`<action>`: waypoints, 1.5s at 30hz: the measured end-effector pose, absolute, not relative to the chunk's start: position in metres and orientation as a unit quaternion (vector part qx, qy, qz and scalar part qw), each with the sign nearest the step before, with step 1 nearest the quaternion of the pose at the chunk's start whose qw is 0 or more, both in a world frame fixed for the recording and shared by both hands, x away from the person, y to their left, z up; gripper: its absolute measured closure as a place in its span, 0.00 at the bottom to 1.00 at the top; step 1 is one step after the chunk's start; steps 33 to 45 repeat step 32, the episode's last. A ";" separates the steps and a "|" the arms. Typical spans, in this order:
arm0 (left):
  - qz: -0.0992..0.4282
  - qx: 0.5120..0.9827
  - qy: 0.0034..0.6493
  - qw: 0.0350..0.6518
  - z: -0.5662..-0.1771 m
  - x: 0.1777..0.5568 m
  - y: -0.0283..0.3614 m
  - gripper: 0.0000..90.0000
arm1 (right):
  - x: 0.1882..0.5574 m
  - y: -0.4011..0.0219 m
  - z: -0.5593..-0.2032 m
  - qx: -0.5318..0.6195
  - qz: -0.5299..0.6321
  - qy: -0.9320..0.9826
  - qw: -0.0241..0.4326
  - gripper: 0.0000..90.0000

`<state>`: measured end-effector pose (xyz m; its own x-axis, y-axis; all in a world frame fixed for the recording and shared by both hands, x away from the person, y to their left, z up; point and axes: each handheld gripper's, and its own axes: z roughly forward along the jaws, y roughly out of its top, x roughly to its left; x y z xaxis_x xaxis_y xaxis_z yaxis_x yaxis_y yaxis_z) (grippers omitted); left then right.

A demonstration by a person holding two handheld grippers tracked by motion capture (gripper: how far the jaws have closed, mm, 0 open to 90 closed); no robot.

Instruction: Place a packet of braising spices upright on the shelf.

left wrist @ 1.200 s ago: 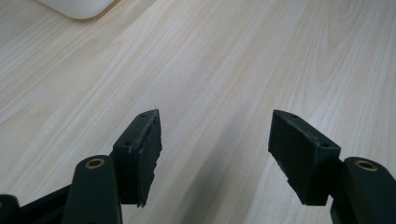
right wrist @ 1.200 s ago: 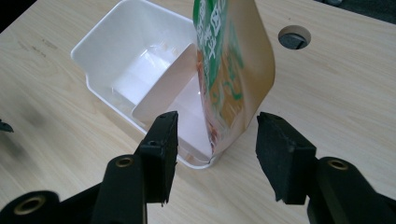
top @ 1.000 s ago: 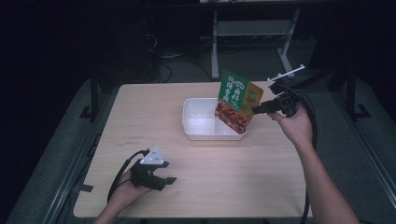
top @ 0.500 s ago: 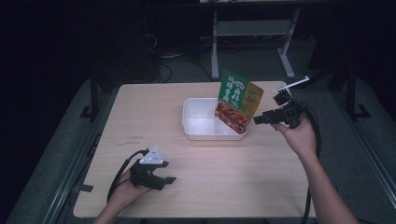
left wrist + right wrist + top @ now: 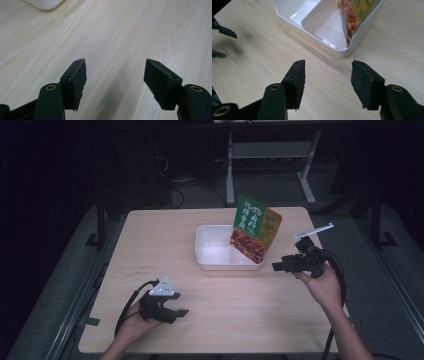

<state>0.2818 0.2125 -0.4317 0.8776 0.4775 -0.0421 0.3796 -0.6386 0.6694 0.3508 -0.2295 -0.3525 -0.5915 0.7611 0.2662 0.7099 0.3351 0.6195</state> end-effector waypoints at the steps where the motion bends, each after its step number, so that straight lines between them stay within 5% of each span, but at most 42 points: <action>1: 0.069 0.902 0.238 0.353 -0.432 0.282 0.212 0.38 | 0.351 -0.230 -0.352 0.451 0.360 0.816 0.036 0.50; 28: 0.068 0.902 0.240 0.353 -0.433 0.283 0.213 0.38 | 0.296 -0.233 -0.425 0.462 0.360 0.811 0.010 0.46; 45: 0.068 0.902 0.240 0.353 -0.433 0.283 0.213 0.38 | 0.287 -0.233 -0.432 0.461 0.365 0.808 0.011 0.45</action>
